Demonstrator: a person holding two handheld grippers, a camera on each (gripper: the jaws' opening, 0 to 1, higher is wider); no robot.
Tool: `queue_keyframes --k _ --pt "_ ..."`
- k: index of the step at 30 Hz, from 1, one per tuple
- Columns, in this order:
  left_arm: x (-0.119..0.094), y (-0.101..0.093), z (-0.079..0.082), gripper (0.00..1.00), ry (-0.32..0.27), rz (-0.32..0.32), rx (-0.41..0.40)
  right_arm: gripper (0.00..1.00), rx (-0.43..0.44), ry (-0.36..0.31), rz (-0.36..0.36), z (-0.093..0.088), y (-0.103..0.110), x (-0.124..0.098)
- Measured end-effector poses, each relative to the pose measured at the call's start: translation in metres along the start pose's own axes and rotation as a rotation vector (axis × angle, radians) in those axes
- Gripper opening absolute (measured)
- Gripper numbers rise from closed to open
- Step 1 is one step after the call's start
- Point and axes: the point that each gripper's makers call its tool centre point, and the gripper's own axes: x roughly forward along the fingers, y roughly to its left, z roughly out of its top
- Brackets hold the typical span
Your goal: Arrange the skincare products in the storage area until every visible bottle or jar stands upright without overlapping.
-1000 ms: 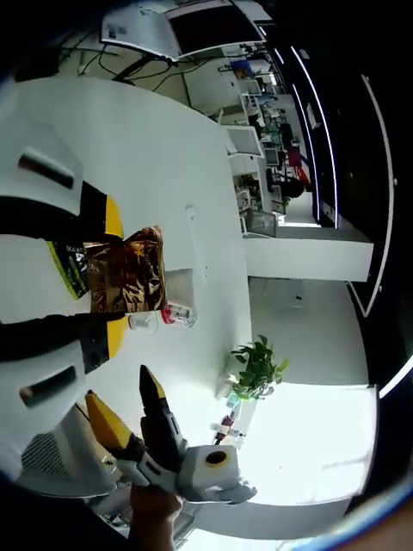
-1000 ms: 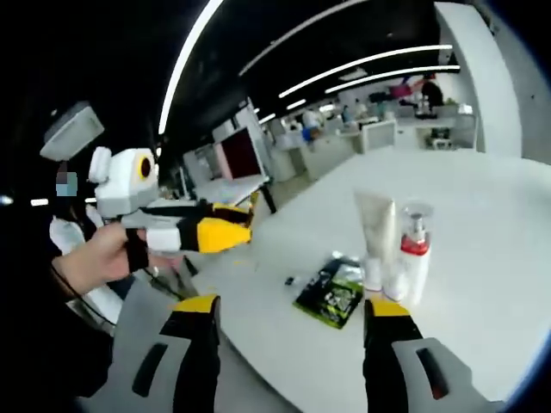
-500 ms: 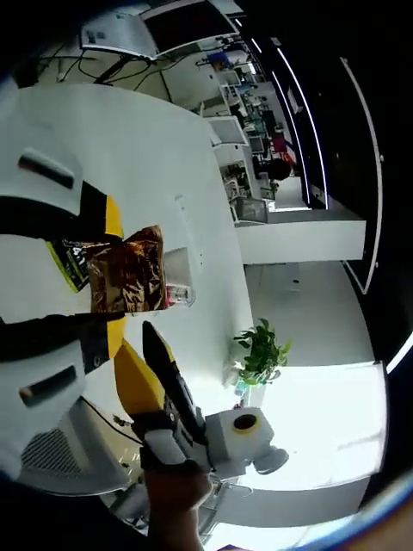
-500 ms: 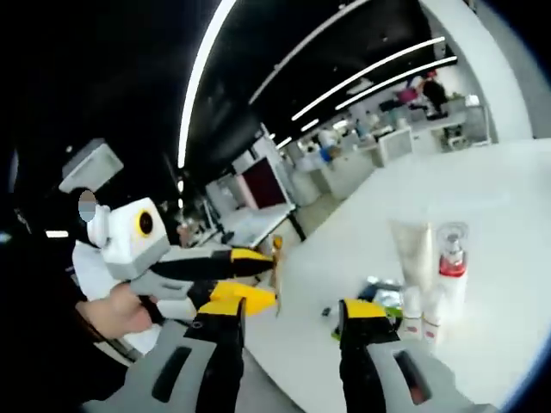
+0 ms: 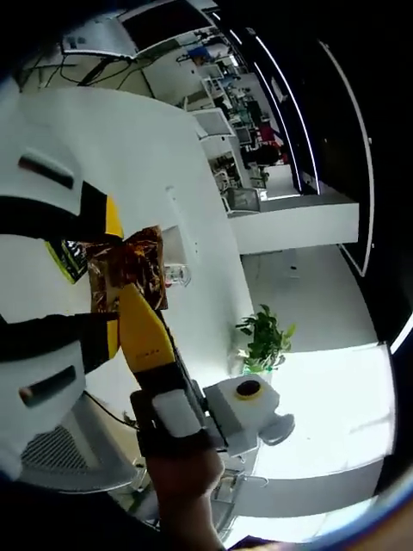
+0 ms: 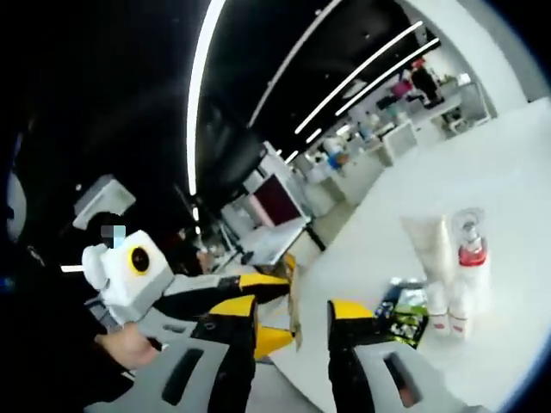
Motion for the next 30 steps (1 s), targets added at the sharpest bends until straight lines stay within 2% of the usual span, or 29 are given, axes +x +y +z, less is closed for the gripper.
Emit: queue_keyframes --k 6,7,8,9,10,12,14,15,17,20,25,27,29,30 --pt "0.0 -0.004 -0.004 0.28 0.008 -0.005 0.019 0.11 0.006 0.016 -0.02 -0.005 -0.009 0.0" --pt "-0.001 -0.005 -0.004 0.15 0.007 -0.008 0.027 0.08 0.019 0.014 -0.017 -0.005 -0.009 0.0" --pt "-0.004 -0.004 -0.004 0.02 0.006 -0.005 0.099 0.06 0.027 0.011 -0.02 -0.005 -0.01 0.001" --pt "-0.002 -0.011 0.005 0.01 -0.045 -0.018 0.122 0.0 0.047 -0.002 -0.016 -0.003 -0.008 0.002" --pt "-0.004 -0.005 0.004 0.04 -0.028 0.019 0.147 0.01 0.027 0.008 -0.05 -0.005 -0.013 0.001" --pt "-0.003 -0.008 0.003 0.12 -0.021 -0.007 0.088 0.0 -0.003 0.045 -0.071 -0.011 -0.018 0.002" --pt "-0.003 -0.006 0.0 0.14 -0.013 0.001 0.089 0.0 -0.032 0.042 -0.135 -0.014 -0.031 0.001" --pt "-0.003 -0.006 -0.002 0.13 -0.005 0.0 0.096 0.0 -0.026 0.044 -0.091 -0.016 -0.025 0.002" --pt "-0.005 -0.005 -0.003 0.14 -0.005 -0.005 0.099 0.0 -0.003 0.036 -0.093 -0.016 -0.026 0.001" --pt "-0.007 -0.005 -0.004 0.17 -0.008 -0.016 0.095 0.0 -0.015 0.042 -0.09 -0.016 -0.026 0.0" --pt "-0.013 0.012 -0.012 0.26 -0.003 -0.044 0.073 0.0 -0.027 0.074 -0.062 -0.017 -0.022 -0.001" --pt "-0.017 0.022 -0.011 0.29 0.0 -0.081 0.07 0.0 -0.055 0.105 -0.032 -0.018 -0.015 -0.002" --pt "-0.02 0.029 -0.007 0.32 -0.013 -0.092 0.055 0.0 -0.094 0.146 0.001 -0.022 -0.009 -0.003" --pt "-0.022 0.029 -0.002 0.33 -0.026 -0.147 0.079 0.0 -0.109 0.165 0.015 -0.023 -0.008 -0.003"
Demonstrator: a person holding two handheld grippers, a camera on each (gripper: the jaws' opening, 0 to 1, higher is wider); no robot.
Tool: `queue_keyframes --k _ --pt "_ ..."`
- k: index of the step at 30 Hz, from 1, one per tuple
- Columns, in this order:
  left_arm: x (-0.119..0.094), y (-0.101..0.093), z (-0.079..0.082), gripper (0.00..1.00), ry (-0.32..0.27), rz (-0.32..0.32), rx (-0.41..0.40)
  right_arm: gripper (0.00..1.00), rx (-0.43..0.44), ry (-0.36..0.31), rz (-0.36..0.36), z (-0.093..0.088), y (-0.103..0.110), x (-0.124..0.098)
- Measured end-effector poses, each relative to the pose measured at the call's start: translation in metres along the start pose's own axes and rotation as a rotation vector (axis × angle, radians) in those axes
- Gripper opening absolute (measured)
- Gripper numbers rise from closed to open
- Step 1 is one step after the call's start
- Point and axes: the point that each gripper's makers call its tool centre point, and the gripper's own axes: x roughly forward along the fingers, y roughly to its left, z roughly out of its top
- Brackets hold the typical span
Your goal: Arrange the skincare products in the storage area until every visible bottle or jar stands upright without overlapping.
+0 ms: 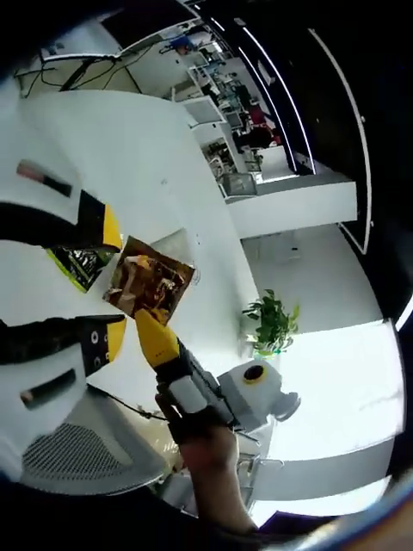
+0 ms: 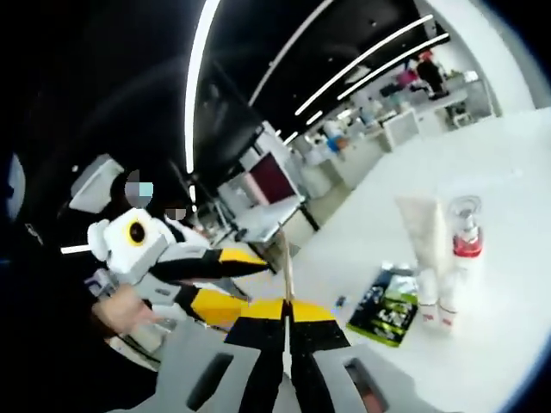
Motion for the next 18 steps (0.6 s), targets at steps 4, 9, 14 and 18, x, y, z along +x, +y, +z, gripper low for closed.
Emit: queue_keyframes --k 4,9,14,18 --pt "-0.008 -0.004 0.013 0.34 -0.025 -0.181 -0.052 0.0 -0.06 0.083 0.086 -0.006 0.012 0.001" --pt "-0.014 -0.008 0.013 0.33 0.004 -0.326 -0.056 0.0 -0.129 0.129 0.172 -0.002 0.027 0.0" --pt "-0.014 -0.013 0.003 0.3 0.056 -0.412 -0.074 0.0 -0.146 0.147 0.258 0.002 0.04 -0.003" --pt "-0.013 -0.015 0.001 0.22 0.057 -0.444 -0.088 0.0 -0.157 0.168 0.271 0.002 0.04 -0.003"
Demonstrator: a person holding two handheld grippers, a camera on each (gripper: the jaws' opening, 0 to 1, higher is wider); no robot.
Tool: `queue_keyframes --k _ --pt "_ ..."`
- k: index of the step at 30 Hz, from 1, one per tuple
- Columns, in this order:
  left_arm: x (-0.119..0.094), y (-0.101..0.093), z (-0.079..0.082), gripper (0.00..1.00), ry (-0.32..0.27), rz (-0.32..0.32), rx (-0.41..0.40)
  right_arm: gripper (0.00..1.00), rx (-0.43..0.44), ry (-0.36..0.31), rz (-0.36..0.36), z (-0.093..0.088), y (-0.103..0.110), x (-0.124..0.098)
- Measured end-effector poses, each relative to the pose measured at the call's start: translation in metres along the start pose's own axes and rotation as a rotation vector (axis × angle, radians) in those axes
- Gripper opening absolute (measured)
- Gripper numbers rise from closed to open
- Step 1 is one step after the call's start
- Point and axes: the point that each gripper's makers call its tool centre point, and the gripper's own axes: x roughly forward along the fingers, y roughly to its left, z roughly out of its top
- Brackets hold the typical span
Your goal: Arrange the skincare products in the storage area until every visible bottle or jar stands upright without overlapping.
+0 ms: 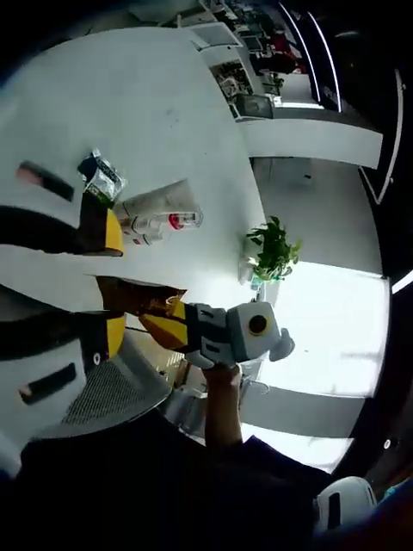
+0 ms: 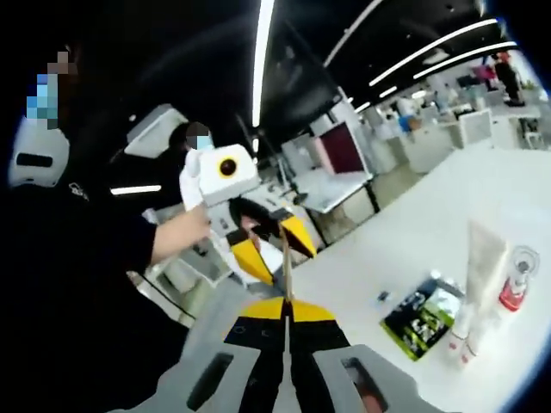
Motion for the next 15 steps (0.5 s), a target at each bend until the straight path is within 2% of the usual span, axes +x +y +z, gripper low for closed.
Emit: queue_keyframes --k 4,6,12,15 --pt "0.002 0.0 -0.003 0.12 0.007 -0.009 -0.003 0.0 0.002 0.004 -0.003 -0.002 -0.002 0.001" --pt "0.003 0.003 -0.005 0.1 0.011 -0.005 -0.009 0.0 0.003 0.009 -0.008 -0.003 -0.003 0.002" --pt "0.004 0.004 -0.01 0.05 -0.015 -0.022 -0.125 0.0 0.007 0.012 -0.042 -0.004 -0.013 0.003" --pt "0.004 0.008 -0.011 0.04 -0.029 -0.021 -0.155 0.0 0.003 0.007 -0.057 -0.003 -0.016 0.005"
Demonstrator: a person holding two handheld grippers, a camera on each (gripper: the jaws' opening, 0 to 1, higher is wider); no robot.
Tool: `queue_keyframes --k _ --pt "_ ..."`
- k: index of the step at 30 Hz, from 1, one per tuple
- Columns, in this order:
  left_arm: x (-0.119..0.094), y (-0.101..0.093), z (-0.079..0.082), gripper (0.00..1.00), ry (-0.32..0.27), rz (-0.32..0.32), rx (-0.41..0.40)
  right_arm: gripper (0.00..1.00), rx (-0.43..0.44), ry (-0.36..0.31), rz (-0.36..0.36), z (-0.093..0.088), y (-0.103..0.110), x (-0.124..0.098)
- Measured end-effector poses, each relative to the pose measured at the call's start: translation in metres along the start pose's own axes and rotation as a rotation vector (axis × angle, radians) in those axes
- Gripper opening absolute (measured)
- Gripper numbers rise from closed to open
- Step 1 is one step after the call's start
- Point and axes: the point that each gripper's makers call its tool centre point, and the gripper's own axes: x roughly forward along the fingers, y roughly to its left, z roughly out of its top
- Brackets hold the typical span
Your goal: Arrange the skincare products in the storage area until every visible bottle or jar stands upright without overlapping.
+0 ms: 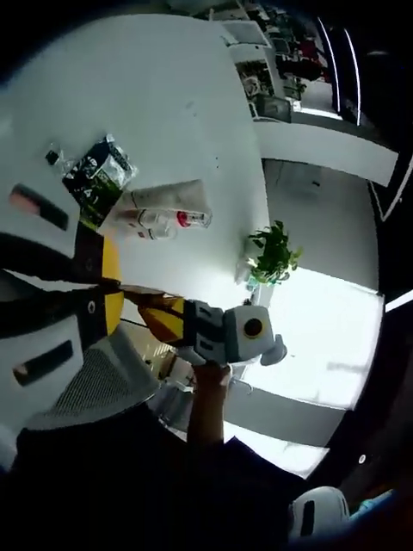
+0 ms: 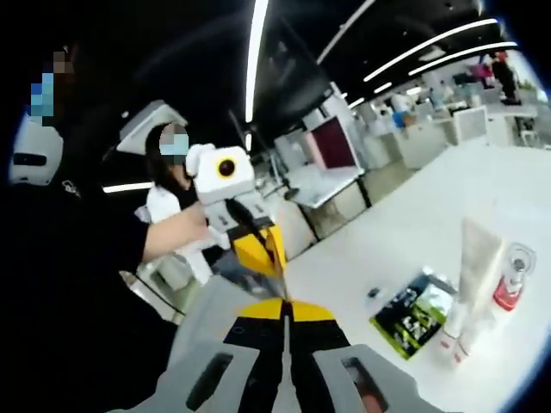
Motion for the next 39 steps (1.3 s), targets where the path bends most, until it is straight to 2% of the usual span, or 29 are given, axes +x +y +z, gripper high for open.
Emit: queue_keyframes --k 4,6,8,9,11,13,15,20,30,34,39 --pt "0.0 0.005 -0.004 0.04 -0.009 -0.006 -0.033 0.0 -0.056 -0.005 -0.046 -0.002 -0.01 0.004" --pt "0.0 0.012 -0.007 0.04 -0.011 0.001 -0.068 0.0 -0.077 0.017 -0.089 -0.007 -0.018 0.005" --pt "-0.001 0.018 -0.004 0.04 -0.039 -0.001 -0.11 0.0 -0.11 0.053 -0.143 -0.015 -0.028 0.006" --pt "-0.002 0.019 -0.002 0.04 -0.06 -0.007 -0.136 0.03 -0.116 0.095 -0.181 -0.023 -0.033 0.006" --pt "-0.004 0.029 -0.001 0.04 -0.09 -0.004 -0.18 0.14 -0.162 0.143 -0.196 -0.032 -0.035 0.009" --pt "-0.005 0.037 -0.004 0.04 -0.09 0.008 -0.197 0.22 -0.161 0.157 -0.2 -0.037 -0.035 0.012" --pt "-0.005 0.045 -0.006 0.04 -0.102 0.012 -0.231 0.26 -0.169 0.172 -0.204 -0.042 -0.036 0.014" --pt "-0.006 0.067 -0.01 0.04 -0.141 0.027 -0.323 0.43 -0.119 0.192 -0.229 -0.053 -0.045 0.017" --pt "-0.004 0.107 -0.021 0.04 -0.168 0.08 -0.453 0.49 -0.052 0.185 -0.271 -0.064 -0.056 0.013" --pt "-0.001 0.126 -0.028 0.04 -0.182 0.111 -0.528 0.58 -0.027 0.165 -0.325 -0.067 -0.063 0.007" --pt "0.006 0.147 -0.043 0.04 -0.16 0.156 -0.586 0.71 0.002 0.175 -0.387 -0.079 -0.072 -0.002"
